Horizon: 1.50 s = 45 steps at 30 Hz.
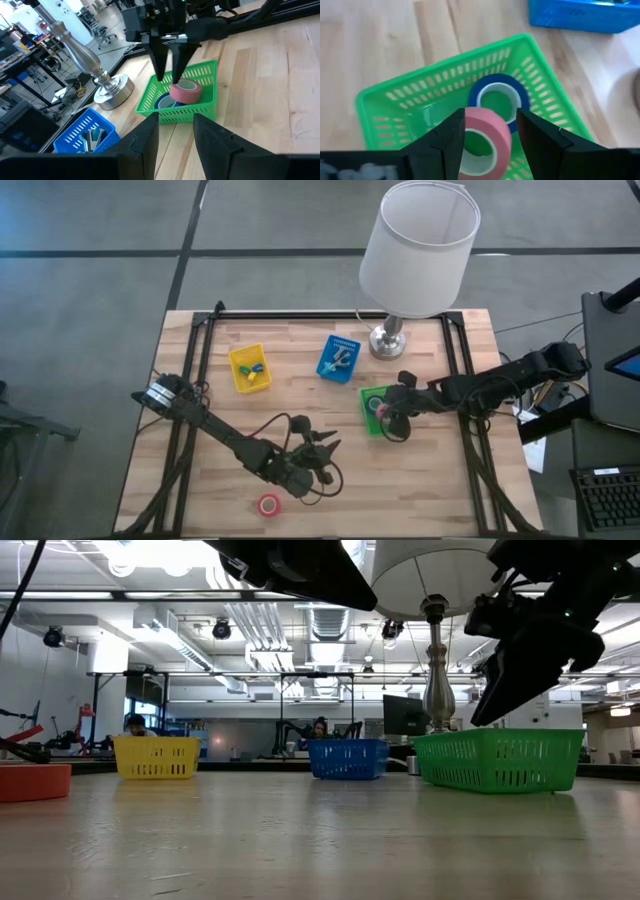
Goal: Pick and place Stapler, Stapler remover, tape
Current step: Put the pink tape into the green basket, then put the top red tape into the green basket
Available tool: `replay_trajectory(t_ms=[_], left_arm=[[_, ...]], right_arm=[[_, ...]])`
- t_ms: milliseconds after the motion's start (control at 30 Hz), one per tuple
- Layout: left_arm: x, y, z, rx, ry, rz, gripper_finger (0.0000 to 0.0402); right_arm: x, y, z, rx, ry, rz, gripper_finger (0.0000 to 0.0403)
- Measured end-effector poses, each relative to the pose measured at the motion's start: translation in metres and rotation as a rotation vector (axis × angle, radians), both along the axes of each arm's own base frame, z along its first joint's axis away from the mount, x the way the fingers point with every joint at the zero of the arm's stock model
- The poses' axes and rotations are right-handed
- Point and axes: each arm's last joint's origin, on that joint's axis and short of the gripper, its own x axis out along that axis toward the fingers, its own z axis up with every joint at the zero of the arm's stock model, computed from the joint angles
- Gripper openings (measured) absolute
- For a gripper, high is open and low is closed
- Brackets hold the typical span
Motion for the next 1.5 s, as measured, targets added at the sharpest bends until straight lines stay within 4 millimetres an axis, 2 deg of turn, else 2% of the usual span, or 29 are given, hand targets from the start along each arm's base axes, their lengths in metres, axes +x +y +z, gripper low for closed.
replay_trajectory(t_ms=[167,467,567,700,767,933,1133,1300,1500], left_arm=[[0.0,0.0,0.0,0.0,0.0,0.001,0.0124],[0.0,0.0,0.0,-0.008,0.005,-0.016,0.0126],[0.0,0.0,0.0,-0.009,0.006,-0.017,0.0126],[0.0,0.0,0.0,-0.01,0.005,-0.018,0.0126],[0.0,0.0,0.0,-0.01,0.005,-0.018,0.0126],[0.001,0.0,0.0,-0.012,0.005,-0.018,0.0126],[0.001,0.0,0.0,-0.016,0.005,-0.022,0.0124],[0.001,0.0,0.0,-0.016,0.005,-0.022,0.0122],[0.001,0.0,0.0,-0.006,0.011,-0.025,0.0122]], right_arm=[[-0.001,0.001,-0.002,0.031,0.006,0.0,0.0171],[-0.002,0.008,-0.003,0.226,0.046,0.14,0.0165],[-0.001,0.006,-0.003,0.172,0.033,0.129,0.0158],[-0.001,-0.001,-0.002,-0.021,-0.001,-0.012,0.0152],[-0.001,-0.003,-0.002,-0.039,-0.008,-0.046,0.0151],[0.0,-0.001,-0.007,0.093,0.02,-0.014,0.015],[0.005,0.001,-0.02,0.11,0.072,-0.005,0.015],[0.006,0.005,-0.027,0.226,0.126,0.07,0.015],[0.009,0.007,-0.015,0.262,0.074,0.112,0.015]])
